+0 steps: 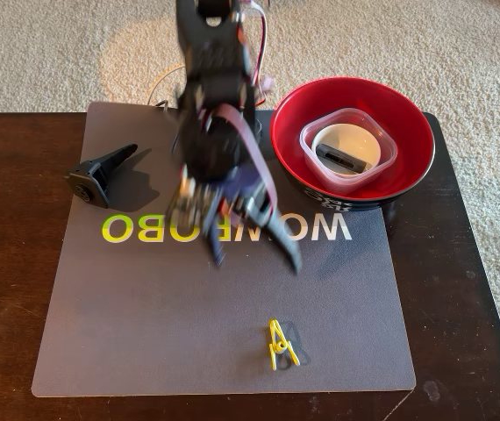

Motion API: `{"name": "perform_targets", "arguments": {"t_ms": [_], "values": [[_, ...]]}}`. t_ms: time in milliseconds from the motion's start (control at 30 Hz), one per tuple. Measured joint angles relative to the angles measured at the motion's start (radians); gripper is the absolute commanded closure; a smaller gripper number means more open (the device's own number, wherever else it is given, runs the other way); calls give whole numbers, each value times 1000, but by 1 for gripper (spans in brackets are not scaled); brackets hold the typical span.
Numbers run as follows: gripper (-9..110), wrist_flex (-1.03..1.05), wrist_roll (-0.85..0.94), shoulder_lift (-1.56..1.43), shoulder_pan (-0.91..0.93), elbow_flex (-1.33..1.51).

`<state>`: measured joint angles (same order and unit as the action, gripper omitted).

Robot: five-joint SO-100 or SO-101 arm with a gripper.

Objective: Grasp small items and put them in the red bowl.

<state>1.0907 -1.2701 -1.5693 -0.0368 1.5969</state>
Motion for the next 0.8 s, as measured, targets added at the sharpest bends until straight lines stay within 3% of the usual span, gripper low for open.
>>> {"name": "perform_targets", "arguments": {"t_ms": [233, 500, 800], "values": [[60, 0, -230, 247, -23, -115], [62, 0, -232, 523, -117, -374], [81, 66, -198, 675, -120, -548]]}}
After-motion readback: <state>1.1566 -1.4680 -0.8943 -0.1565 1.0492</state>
